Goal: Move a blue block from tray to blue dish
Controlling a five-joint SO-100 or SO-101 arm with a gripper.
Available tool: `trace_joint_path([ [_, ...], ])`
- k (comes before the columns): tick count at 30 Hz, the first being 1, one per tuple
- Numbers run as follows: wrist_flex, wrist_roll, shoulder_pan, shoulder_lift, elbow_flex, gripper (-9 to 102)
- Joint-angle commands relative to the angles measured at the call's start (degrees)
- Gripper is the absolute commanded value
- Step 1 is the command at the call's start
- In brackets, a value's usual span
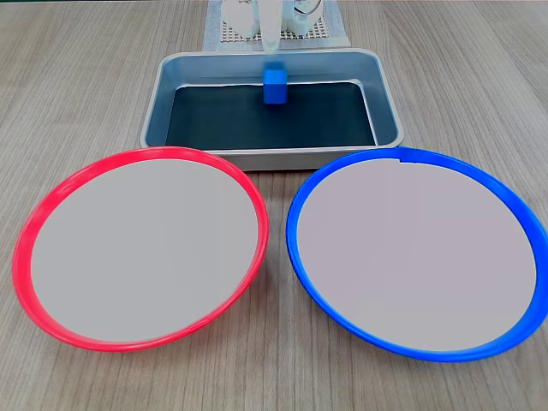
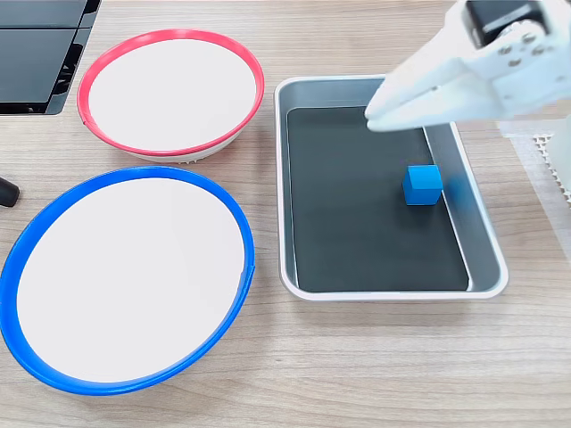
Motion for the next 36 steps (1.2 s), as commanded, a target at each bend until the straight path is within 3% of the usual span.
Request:
trace_joint_path([
  [1,1.23,-22.76,-0.09,-9.49,-15.56,0],
  [5,14.68,-38.14,1.14,-25.93,-34.1,0],
  [10,42.54,-63.02,-0.79,-49.83,-57.13,0],
  [13,50.71,-75.32,-1.58,-58.89,-60.91,0],
  [19,41.84,-93.08,1.14,-67.68,-53.09,11],
  [25,35.95,-103.36,4.83,-69.17,-48.78,22],
  [36,26.89,-101.69,4.92,-71.63,-37.53,22],
])
